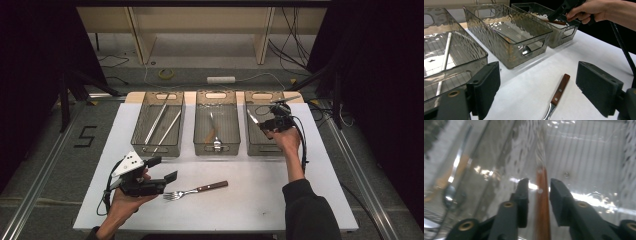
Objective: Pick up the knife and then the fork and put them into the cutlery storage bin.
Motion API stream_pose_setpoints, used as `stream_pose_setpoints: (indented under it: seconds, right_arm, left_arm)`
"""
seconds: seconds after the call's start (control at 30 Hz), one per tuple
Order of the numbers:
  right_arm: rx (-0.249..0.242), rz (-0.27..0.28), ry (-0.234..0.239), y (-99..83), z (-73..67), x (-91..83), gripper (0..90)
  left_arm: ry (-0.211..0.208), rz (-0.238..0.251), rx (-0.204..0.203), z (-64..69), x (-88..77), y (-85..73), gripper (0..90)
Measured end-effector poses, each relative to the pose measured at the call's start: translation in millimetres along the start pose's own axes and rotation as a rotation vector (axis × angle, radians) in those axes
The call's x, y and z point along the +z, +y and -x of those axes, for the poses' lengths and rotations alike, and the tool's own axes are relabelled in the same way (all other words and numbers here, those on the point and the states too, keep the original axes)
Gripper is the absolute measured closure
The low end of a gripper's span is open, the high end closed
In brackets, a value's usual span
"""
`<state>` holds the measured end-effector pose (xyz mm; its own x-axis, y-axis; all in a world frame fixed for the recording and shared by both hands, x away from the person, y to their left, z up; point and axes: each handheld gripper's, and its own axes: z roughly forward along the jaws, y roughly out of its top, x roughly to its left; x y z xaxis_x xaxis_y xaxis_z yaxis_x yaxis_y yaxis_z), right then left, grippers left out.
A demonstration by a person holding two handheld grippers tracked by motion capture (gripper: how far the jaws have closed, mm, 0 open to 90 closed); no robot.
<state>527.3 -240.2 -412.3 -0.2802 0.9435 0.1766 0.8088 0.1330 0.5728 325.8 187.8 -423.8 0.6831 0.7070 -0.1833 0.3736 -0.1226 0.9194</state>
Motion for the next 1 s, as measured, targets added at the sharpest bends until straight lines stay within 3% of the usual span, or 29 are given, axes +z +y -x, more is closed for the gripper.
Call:
stream_pose_setpoints:
  seconds: [0.27, 0.53, 0.83, 1.0]
  right_arm:
    - [-0.02, 0.024, 0.062, -1.1, -2.3, -15.7, 56.8]
    - [-0.103, 0.075, 0.13, -13.5, -16.4, -37.0, 47.2]
    - [-0.235, 0.123, 0.252, -50.0, -40.3, -57.6, 39.8]
    - [-0.28, 0.154, 0.312, -73.9, -53.7, -65.5, 38.2]
  left_arm:
    - [-0.003, -0.004, -0.005, -0.3, 0.9, -0.1, 19.0]
    - [-0.009, -0.018, -0.009, 0.9, 3.0, -0.5, 18.9]
    - [-0.022, -0.064, -0.014, -0.1, 6.4, -0.6, 18.6]
    - [-0.009, -0.112, -0.007, -0.1, 11.0, -1.5, 18.6]
